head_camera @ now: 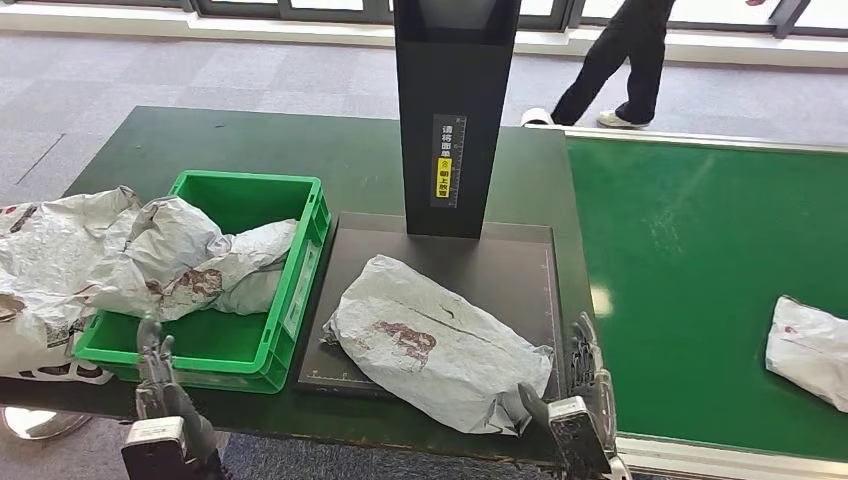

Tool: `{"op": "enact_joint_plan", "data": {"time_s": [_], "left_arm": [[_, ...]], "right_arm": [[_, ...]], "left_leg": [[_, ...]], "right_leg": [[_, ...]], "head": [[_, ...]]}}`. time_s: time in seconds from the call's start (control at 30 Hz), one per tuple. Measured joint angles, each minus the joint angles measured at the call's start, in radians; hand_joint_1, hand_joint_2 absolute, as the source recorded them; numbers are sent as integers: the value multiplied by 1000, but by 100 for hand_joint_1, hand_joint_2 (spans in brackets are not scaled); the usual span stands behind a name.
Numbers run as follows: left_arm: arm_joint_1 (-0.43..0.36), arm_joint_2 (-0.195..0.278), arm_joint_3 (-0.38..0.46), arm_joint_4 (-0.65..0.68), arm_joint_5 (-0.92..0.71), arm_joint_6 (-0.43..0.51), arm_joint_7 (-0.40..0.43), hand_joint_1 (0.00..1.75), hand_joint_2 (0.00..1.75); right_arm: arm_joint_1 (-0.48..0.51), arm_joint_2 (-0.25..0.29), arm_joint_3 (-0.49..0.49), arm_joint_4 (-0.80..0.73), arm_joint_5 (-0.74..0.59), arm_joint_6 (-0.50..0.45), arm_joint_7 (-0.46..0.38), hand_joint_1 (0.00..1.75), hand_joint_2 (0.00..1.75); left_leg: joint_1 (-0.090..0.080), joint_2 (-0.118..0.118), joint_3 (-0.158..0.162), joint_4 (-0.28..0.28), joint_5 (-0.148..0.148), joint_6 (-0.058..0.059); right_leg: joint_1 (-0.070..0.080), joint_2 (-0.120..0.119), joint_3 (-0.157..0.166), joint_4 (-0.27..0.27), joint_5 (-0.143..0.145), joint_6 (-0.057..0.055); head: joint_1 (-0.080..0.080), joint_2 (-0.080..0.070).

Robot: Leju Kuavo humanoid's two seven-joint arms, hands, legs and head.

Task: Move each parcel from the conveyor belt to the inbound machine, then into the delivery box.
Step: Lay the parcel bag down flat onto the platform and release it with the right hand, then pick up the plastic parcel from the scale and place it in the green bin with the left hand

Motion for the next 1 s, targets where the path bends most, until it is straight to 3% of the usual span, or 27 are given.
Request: {"op": "enact_joint_plan", "data": {"time_s": [0.2,0.4,0.53,0.77,1.0], "left_arm": [[-11,24,-121,-24,-113,174,2,0,0],[-23,38,-157,-17,-154,154,18,0,0],[-53,86,-255,25,-360,-54,44,0,175],[-64,97,-286,48,-475,-93,30,0,175],[-137,115,-334,155,-660,-118,112,0,175]], "right_arm": [[-3,2,-6,-30,-35,19,-23,0,175],[-25,2,-6,-28,-49,20,-23,0,175],[-63,0,-6,-25,-85,23,-23,0,175],[-70,-6,-6,-26,-101,41,-25,0,175],[-73,-29,17,-67,-160,13,-27,0,175]], "left_leg": [[0,0,0,0,0,0],[0,0,0,0,0,0],[0,0,1,0,0,0],[0,0,0,0,0,0],[0,0,0,0,0,0]], "right_leg": [[0,0,0,0,0,0],[0,0,0,0,0,0],[0,0,1,0,1,0],[0,0,0,0,0,0],[0,0,1,0,0,0]], "head": [[0,0],[0,0],[0,0],[0,0],[0,0]]}}
